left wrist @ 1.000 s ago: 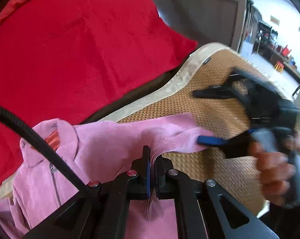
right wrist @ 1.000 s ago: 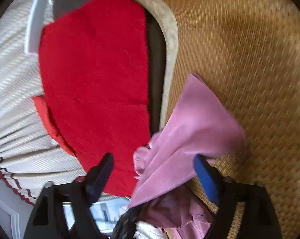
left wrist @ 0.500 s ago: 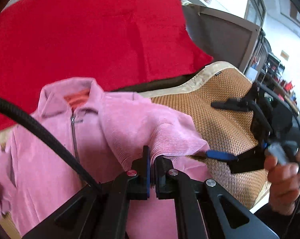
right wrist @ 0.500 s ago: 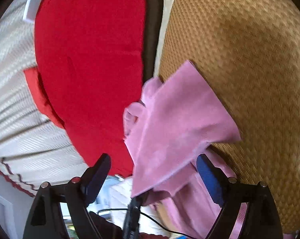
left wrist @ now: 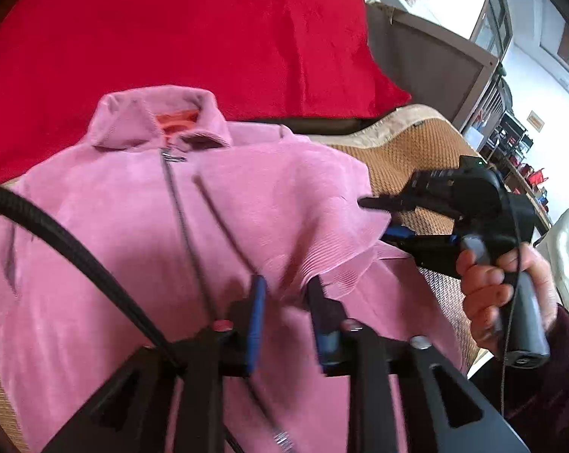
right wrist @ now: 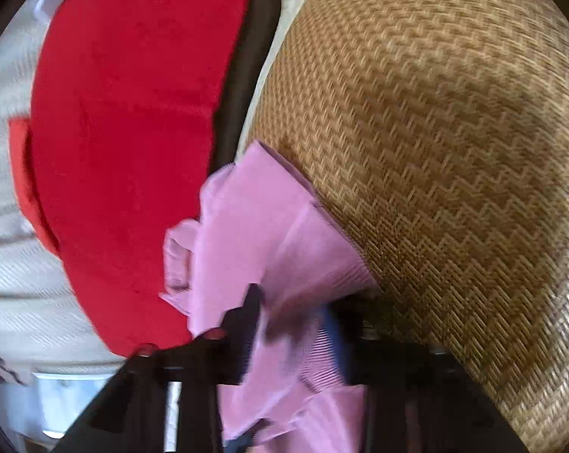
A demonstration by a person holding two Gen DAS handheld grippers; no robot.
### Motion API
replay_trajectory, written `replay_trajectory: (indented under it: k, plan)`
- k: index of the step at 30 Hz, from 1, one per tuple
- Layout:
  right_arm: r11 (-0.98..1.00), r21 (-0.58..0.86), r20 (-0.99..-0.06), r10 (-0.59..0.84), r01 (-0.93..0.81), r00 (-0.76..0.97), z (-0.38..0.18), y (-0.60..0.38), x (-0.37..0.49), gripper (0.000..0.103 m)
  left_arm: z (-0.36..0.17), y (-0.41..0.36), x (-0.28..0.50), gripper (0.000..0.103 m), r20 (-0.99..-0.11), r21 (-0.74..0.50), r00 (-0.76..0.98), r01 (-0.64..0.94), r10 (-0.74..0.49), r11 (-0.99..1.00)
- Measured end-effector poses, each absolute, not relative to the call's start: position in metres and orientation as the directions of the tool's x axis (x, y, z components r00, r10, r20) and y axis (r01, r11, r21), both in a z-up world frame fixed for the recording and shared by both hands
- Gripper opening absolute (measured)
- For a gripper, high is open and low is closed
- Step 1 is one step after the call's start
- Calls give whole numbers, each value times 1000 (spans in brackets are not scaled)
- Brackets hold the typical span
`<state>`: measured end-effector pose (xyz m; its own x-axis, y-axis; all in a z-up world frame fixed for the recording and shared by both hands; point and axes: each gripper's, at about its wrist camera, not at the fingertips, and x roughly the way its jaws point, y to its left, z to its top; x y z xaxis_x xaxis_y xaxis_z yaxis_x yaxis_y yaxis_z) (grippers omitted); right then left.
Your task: Fold large clothes
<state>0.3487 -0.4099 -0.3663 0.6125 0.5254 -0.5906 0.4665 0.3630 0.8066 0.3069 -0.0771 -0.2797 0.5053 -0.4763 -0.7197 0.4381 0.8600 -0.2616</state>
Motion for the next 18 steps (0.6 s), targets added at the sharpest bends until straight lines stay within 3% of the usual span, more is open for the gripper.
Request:
replay_trajectory:
  k: [3,6,14,18]
  plan:
    - [467,782,-614,467,412,636,-344,-396,354,13,-267,-44,302,32,-693,-243,568,396,-444,886]
    - [548,776,-582,431,312,689,-303,-376,357,12,-254,3,298,33,-653,-250,646,309,-396,917]
    - [662,749,-511,568,11,645,-237,-239,394,12,-244,116,280,34,-604,-212,782,30,-155,977]
    - [678,727,-534,657,-107,532,-239,-156,389,13,-251,166,271,48,-606,-228,794,-108,-54,968]
